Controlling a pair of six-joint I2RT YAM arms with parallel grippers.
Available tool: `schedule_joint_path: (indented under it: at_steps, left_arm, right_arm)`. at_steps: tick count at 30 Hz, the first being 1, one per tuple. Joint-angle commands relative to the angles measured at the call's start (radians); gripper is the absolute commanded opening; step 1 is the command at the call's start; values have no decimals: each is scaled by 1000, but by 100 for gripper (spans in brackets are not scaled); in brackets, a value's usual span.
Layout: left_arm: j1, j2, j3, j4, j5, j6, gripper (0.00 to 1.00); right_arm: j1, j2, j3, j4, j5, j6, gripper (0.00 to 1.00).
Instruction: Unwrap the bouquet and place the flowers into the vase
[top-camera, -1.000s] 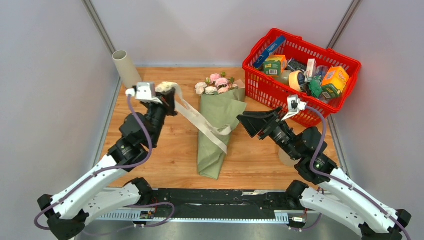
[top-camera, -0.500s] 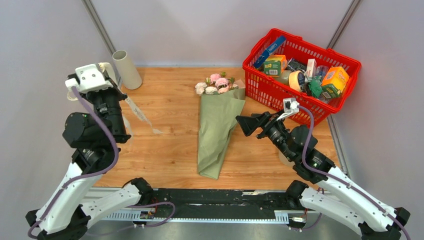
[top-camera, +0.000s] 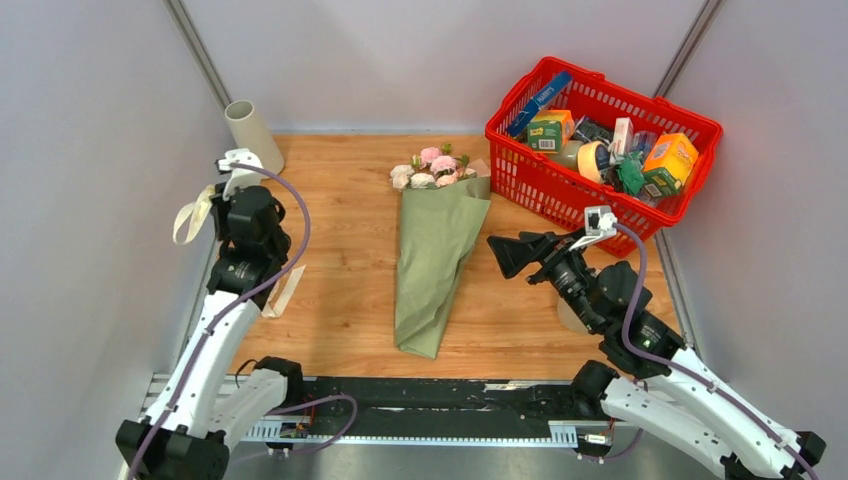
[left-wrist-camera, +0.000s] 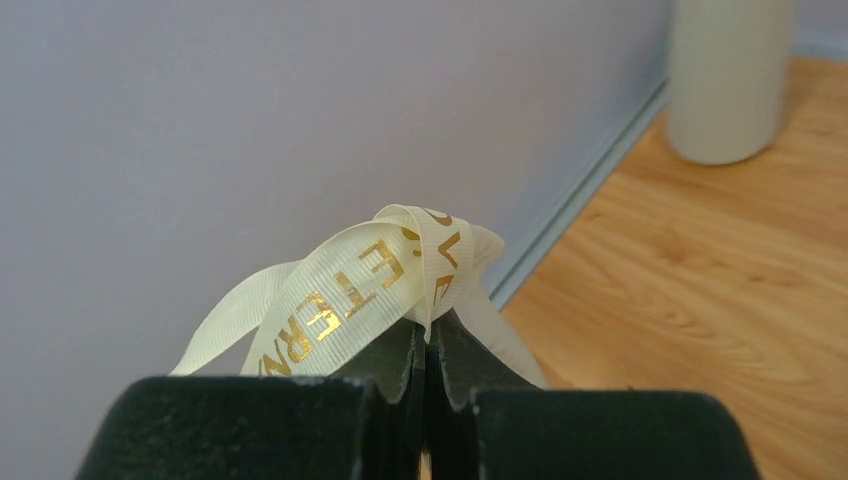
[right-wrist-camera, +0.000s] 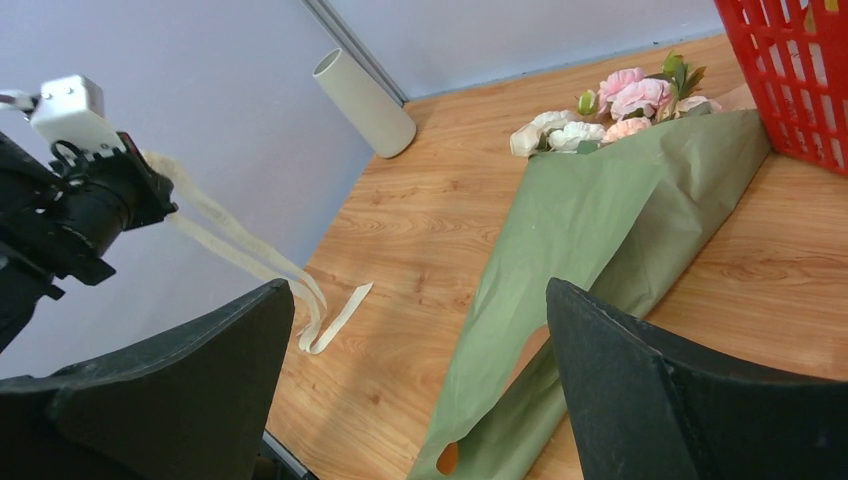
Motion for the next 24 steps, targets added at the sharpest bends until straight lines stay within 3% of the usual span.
schedule_joint_path:
  at_steps: [1,8,17,20,24]
  left_arm:
    - [163,-83,-15,22,-100,-19,0]
    - [234,-158,3,316,-155,370,0]
    - [260,-86,212,384,-144,543,0]
    - [260,-74,221,302,-102,470,0]
    - [260,-43,160,33,-8,195,0]
  right_arm:
    - [5,-27,-12,-3,25,-47,100]
    - [5,-39,-20,-9,25,-87,100]
    - [5,-95,-12,-27,19,-157,100]
    - [5,-115,-15,-40,26,-164,100]
    - [4,-122,-21,-46,48,-156,100]
